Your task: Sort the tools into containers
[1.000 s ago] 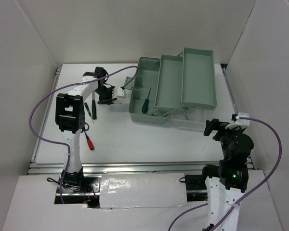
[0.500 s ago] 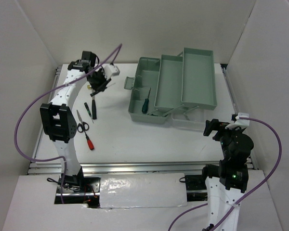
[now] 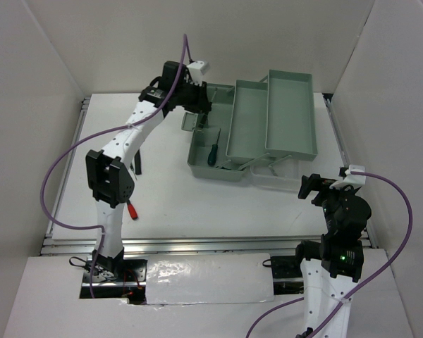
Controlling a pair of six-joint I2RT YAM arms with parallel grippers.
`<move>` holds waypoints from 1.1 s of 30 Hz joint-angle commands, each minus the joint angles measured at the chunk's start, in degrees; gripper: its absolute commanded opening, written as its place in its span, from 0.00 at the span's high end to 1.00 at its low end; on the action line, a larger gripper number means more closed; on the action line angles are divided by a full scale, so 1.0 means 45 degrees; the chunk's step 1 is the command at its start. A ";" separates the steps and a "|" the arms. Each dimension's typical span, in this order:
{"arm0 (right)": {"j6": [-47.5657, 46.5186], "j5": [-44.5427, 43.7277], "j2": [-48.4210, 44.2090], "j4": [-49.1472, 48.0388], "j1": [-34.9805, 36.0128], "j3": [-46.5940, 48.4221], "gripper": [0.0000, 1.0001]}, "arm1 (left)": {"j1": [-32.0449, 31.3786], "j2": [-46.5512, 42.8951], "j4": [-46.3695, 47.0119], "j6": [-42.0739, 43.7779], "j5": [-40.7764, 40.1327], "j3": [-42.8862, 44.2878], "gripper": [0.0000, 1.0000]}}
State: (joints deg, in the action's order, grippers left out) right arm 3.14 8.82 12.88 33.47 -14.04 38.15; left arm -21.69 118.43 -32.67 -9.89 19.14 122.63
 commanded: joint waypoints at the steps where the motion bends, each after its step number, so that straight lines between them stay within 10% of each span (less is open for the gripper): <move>1: 0.0046 -0.0163 -0.0090 -0.0544 -0.0063 -0.0099 0.00 | -0.0452 0.1177 0.1476 -0.2192 -0.0443 0.0776 1.00; 12: -0.0072 -0.0124 -0.0031 -0.0505 -0.0063 -0.0099 0.00 | -0.1020 0.1301 0.1693 -0.1513 -0.2474 0.1128 0.29; 17: -0.0091 -0.0085 -0.0129 -0.0427 -0.0063 -0.0060 0.00 | 0.0754 -0.2105 0.1069 -0.1883 -0.2435 -0.0292 0.35; 23: -0.0072 0.0169 -0.0227 -0.0524 -0.0063 -0.0099 0.00 | 0.4543 -0.7169 0.1381 -0.1282 -0.4190 -0.7088 0.41; 33: -0.0150 0.0247 -0.0265 -0.0427 -0.0082 -0.0099 0.00 | 0.7085 -0.6359 0.0948 -0.1648 -0.4977 -1.0629 0.36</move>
State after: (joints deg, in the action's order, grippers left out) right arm 3.07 9.74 12.12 33.47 -14.04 37.89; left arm 7.53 86.63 -27.20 -16.51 -5.06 76.97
